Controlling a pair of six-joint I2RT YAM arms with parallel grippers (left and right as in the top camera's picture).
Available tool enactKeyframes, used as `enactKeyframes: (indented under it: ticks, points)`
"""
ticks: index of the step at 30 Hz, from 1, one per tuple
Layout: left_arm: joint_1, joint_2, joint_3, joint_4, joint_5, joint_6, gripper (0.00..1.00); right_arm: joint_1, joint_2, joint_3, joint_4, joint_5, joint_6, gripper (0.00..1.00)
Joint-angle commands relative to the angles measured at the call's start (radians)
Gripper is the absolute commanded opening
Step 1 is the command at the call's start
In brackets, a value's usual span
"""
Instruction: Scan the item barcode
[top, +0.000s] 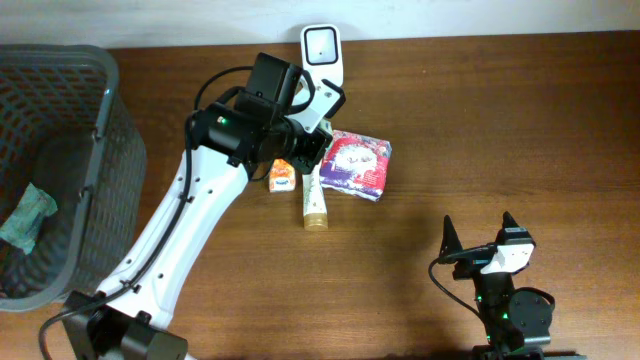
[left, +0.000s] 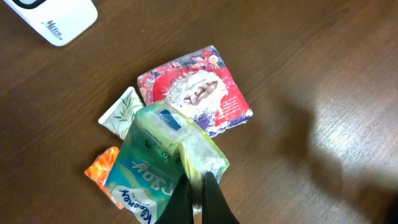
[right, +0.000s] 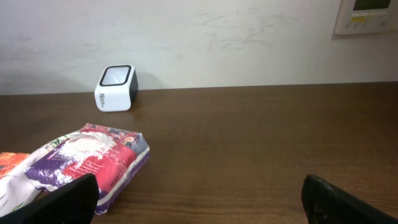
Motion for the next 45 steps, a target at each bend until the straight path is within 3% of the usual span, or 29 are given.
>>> enactKeyframes:
  ticks: [1,5,7,8,10,13,16,17,19,21,30,39,45]
  points:
    - [-0.004,0.011,0.011,-0.011,0.011,0.020,0.00,0.006,-0.007,-0.007,-0.004,0.012,-0.007,0.98]
    - [-0.003,0.064,0.010,-0.010,-0.055,0.019,0.00,0.006,-0.007,-0.007,-0.004,0.012,-0.007,0.99]
    - [-0.003,0.112,0.010,-0.004,-0.181,-0.076,0.00,0.006,-0.007,-0.007,-0.004,0.012,-0.007,0.99]
    - [-0.001,0.145,0.010,-0.005,-0.314,-0.201,0.00,0.006,-0.007,-0.007,-0.004,0.012,-0.007,0.99]
    - [0.003,0.192,0.010,-0.010,-0.423,-0.348,0.00,0.006,-0.007,-0.007,-0.004,0.012,-0.007,0.99]
    - [0.003,0.245,0.010,-0.008,-0.422,-0.481,0.03,0.006,-0.007,-0.007,-0.004,0.012,-0.007,0.99]
    - [0.003,0.281,0.010,-0.007,-0.377,-0.532,0.06,0.006,-0.007,-0.007,-0.004,0.012,-0.007,0.99]
    - [0.003,0.282,0.010,-0.006,-0.358,-0.532,0.17,0.006,-0.007,-0.007,-0.004,0.012,-0.007,0.99]
    - [0.002,0.281,0.020,0.000,-0.348,-0.531,0.86,0.006,-0.007,-0.007,-0.004,0.012,-0.007,0.99]
    - [0.002,0.279,0.072,-0.022,-0.347,-0.530,1.00,0.006,-0.007,-0.007,-0.004,0.011,-0.007,0.99]
    - [0.104,0.210,0.541,-0.222,-0.351,-0.474,0.99,0.006,-0.007,-0.007,-0.004,0.012,-0.007,0.99]
    - [0.452,0.026,0.576,-0.299,-0.350,-0.475,0.99,0.006,-0.007,-0.007,-0.004,0.012,-0.007,0.99]
    - [0.618,-0.003,0.576,-0.306,-0.352,-0.475,0.99,0.006,-0.007,-0.007,-0.004,0.012,-0.007,0.99]
